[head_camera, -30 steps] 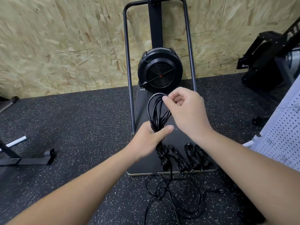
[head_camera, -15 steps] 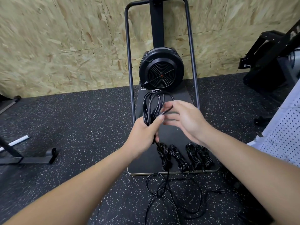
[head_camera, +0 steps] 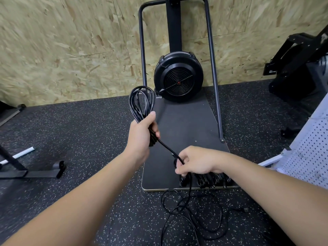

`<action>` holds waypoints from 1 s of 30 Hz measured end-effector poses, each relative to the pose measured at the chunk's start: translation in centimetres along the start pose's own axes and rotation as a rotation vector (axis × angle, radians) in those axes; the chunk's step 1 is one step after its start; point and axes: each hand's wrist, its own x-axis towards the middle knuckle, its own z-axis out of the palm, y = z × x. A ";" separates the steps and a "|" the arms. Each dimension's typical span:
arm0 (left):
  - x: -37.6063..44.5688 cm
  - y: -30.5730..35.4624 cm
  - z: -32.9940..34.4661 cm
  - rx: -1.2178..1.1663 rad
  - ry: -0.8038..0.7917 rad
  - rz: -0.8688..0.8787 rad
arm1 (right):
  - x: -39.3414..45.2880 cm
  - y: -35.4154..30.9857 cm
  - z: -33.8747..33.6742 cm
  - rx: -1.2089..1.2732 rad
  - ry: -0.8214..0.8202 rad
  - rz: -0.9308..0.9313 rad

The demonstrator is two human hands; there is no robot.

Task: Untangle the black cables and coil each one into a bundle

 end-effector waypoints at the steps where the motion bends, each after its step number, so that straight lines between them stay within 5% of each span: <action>1: 0.1 0.2 -0.4 0.040 0.034 0.009 | -0.3 -0.2 -0.4 -0.015 0.008 -0.015; 5: 0.4 0.2 -1.7 0.394 0.039 0.064 | -1.4 -2.3 -2.7 0.149 0.089 -0.205; 8: -0.2 0.2 -1.2 0.424 -0.096 -0.017 | -1.8 -3.5 -3.9 0.427 0.205 -0.335; 12: -1.7 -0.2 0.6 0.479 -0.345 -0.045 | -1.3 -3.8 -3.8 0.563 0.378 -0.262; 17: -2.3 -1.1 1.5 0.456 -0.636 -0.042 | -1.5 -4.2 -3.8 0.694 0.303 -0.170; 21: -2.0 -2.5 1.2 0.541 -0.499 -0.031 | -2.3 -4.1 -4.2 0.613 0.195 -0.205; 26: -0.6 -2.3 0.4 0.424 -0.223 -0.081 | -2.1 -1.3 -4.5 0.281 0.329 -0.115; 30: 0.0 -1.9 -0.3 0.408 -0.166 -0.066 | -2.3 0.0 -4.8 0.114 0.324 -0.102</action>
